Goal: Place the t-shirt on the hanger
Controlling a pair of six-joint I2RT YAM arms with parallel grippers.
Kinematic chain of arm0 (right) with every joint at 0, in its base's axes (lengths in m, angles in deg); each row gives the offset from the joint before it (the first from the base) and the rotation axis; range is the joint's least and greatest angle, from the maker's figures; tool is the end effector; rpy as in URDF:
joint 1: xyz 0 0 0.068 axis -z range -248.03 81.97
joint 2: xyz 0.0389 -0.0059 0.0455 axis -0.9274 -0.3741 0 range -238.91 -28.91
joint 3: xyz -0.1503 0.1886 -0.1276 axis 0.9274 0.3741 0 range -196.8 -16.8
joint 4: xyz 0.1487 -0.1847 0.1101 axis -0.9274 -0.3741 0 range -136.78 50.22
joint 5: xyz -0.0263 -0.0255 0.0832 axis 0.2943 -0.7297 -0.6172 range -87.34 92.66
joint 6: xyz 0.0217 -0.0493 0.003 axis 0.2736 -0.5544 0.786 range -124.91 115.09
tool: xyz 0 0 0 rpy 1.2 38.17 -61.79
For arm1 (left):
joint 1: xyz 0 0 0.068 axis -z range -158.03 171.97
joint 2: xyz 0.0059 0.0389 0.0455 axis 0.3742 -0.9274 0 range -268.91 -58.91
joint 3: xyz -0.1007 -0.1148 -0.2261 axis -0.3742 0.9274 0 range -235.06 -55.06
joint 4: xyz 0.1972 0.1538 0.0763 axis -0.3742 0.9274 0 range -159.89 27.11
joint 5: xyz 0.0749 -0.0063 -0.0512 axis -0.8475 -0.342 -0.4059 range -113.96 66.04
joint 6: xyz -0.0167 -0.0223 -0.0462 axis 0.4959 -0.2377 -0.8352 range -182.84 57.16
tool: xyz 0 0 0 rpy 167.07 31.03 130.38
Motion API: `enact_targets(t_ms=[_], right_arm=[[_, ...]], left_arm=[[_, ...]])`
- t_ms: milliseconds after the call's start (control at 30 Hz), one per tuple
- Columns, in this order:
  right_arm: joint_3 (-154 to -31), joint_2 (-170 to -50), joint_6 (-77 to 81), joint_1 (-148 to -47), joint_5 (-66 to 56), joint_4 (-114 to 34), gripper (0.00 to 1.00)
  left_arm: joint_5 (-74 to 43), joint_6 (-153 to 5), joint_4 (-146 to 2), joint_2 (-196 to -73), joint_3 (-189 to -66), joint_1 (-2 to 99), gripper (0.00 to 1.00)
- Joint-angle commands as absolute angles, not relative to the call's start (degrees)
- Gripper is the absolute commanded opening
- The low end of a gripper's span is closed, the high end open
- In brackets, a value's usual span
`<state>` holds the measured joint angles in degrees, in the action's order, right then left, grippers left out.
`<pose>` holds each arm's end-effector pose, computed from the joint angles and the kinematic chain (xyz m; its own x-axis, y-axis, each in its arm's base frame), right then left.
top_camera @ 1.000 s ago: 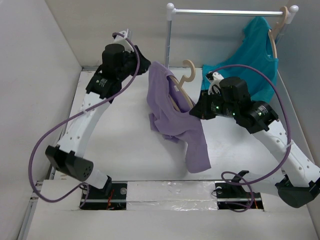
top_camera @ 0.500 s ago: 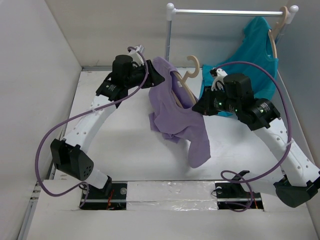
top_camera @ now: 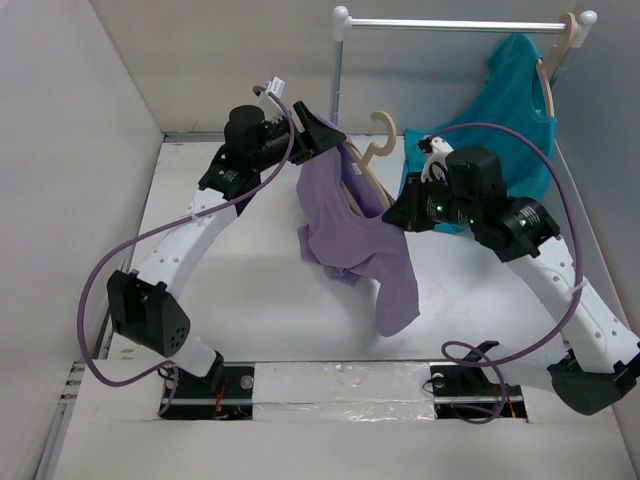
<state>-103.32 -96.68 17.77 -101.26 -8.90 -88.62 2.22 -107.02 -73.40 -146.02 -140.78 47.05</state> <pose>0.1860 0.1303 0.4389 -0.6498 0.0259 -0.7596 -0.4675 0.7744 0.4263 0.3186 -0.1663 0.4351 -0.5194 -0.4476 -0.7279 0.5823 0.4381 -0.6848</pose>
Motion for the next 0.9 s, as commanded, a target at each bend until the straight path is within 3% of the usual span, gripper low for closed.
enact_targets(t_ms=[0,500,600,633,733,833,867], right_arm=[[-104.6,-95.5,17.5,-101.9,-8.9,-81.8,0.0],[-102.6,-97.5,17.4,-107.8,-5.7,-78.3,0.0],[-102.3,-97.6,17.3,-108.4,-3.5,-78.3,0.0],[-102.1,-97.8,17.3,-108.4,-3.1,-78.4,0.0],[-101.4,-97.9,17.5,-108.9,-1.6,-78.8,0.0],[-100.9,-97.8,17.5,-109.5,1.3,-79.5,0.0],[-100.8,-97.7,17.5,-109.5,1.9,-79.7,0.0]], left_arm=[[4.3,-112.0,-77.6,-146.9,-139.4,47.4,0.59],[6.0,-116.7,-82.5,-149.6,-139.9,47.4,0.56],[6.0,-117.0,-83.0,-149.3,-139.4,47.4,0.45],[6.1,-116.9,-82.8,-149.3,-139.5,47.4,0.32],[6.2,-116.6,-81.9,-149.3,-140.1,47.4,0.14],[5.4,-115.5,-78.9,-149.2,-141.4,47.4,0.0],[5.2,-115.3,-77.9,-149.2,-142.1,47.4,0.0]])
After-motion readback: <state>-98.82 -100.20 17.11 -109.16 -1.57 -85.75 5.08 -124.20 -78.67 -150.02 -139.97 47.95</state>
